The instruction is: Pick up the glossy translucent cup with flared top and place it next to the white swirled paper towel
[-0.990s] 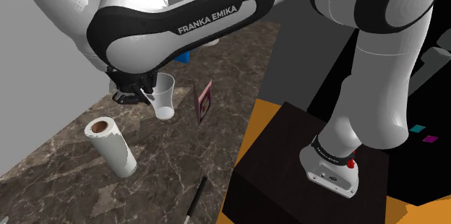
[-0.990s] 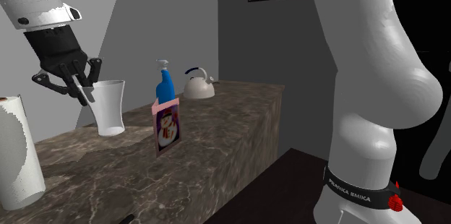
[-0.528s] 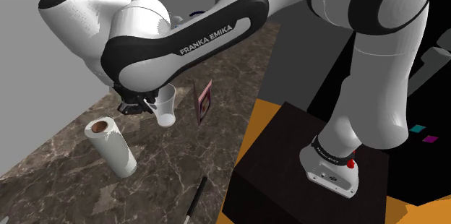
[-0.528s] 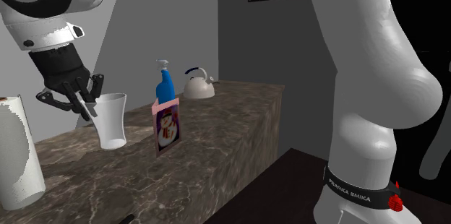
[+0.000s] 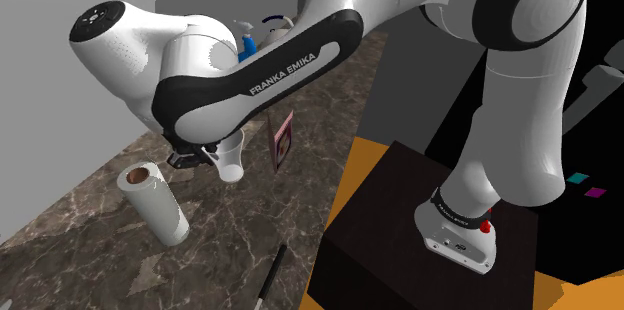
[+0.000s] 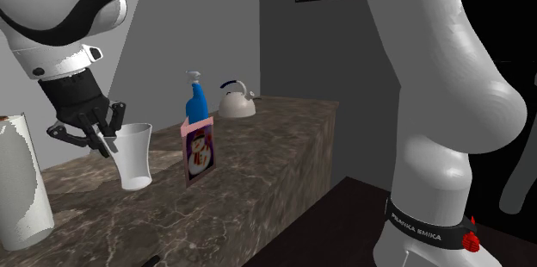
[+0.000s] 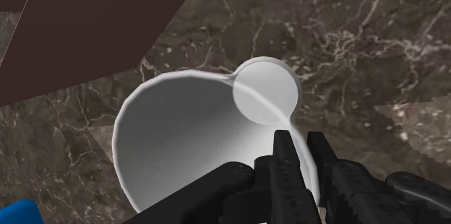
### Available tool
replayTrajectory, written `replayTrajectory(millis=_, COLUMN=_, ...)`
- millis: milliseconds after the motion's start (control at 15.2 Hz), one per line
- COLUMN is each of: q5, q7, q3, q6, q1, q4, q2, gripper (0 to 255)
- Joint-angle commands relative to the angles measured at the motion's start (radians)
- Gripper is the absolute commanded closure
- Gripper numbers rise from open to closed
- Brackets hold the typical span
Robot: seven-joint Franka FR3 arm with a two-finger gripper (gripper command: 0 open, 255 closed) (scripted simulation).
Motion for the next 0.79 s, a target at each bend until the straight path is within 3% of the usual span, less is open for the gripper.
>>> replayTrajectory(millis=0, q5=0.0, q7=0.0, q3=0.0, q6=0.002, q1=0.0, q4=-0.002, q2=-0.001, gripper=255)
replayTrajectory(millis=198, q5=0.0, q7=0.0, q3=0.0, q6=0.002, q1=0.0, q4=-0.002, q2=-0.001, gripper=255)
replayTrajectory(millis=264, q5=0.0, q7=0.0, q3=0.0, q6=0.002, q1=0.0, q4=-0.002, q2=-0.001, gripper=0)
replayTrajectory(millis=594, q5=0.0, q7=0.0, q3=0.0, q6=0.002, q1=0.0, q4=-0.002, q2=-0.001, gripper=0)
replayTrajectory(millis=726, q5=0.01, q7=-0.008, q3=0.007, q6=-0.059, q1=0.01, q4=0.05, q2=-0.01, gripper=0)
